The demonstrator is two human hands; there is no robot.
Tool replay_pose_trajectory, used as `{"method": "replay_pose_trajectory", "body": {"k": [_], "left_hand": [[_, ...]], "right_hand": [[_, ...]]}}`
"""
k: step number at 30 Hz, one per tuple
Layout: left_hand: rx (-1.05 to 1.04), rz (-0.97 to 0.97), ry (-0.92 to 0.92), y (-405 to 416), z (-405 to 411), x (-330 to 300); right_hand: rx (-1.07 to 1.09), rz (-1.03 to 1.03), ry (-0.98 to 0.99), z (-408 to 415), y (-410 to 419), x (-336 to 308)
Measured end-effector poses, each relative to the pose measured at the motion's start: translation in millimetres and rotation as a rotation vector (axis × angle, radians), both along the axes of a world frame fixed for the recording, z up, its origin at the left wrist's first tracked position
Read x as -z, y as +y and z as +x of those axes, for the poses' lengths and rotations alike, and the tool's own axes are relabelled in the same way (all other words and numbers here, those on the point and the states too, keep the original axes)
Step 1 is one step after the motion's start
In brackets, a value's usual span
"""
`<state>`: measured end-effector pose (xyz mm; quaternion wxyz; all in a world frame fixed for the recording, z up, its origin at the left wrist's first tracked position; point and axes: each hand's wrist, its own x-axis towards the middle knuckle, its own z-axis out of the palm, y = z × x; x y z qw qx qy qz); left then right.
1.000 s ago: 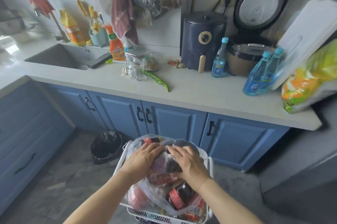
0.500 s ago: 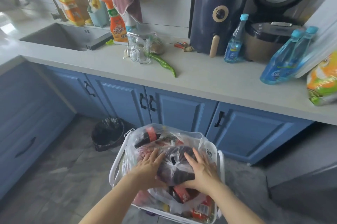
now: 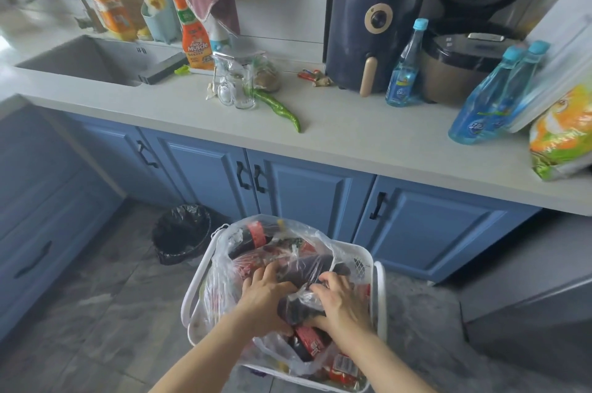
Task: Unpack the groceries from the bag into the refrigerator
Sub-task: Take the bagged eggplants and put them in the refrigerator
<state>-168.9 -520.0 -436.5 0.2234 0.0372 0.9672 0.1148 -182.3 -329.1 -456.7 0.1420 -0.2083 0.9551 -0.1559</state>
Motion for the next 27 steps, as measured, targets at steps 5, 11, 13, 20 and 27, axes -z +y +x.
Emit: {"method": "replay_pose_trajectory", "body": {"k": [5,11,13,20,27], "left_hand": [[-0.079,0.155,-0.158,-5,-2,-1],[-0.368,0.608,-0.017,-2,0,12],[-0.474,0.751,0.017,3,2,8],[-0.792,1.068,0.013,-2,-3,-48],[-0.727,1.141,0.142,-24,7,-138]], "right_hand": [[-0.011,0.033,-0.009,-2,4,-2],[-0.082,0.050,0.006,-4,12,-9],[-0.096,0.069,-0.023,-2,11,-11],[-0.034,-0.035,-0.021,-1,16,-47],[0.069,-0.305,-0.272,-27,25,-102]]}}
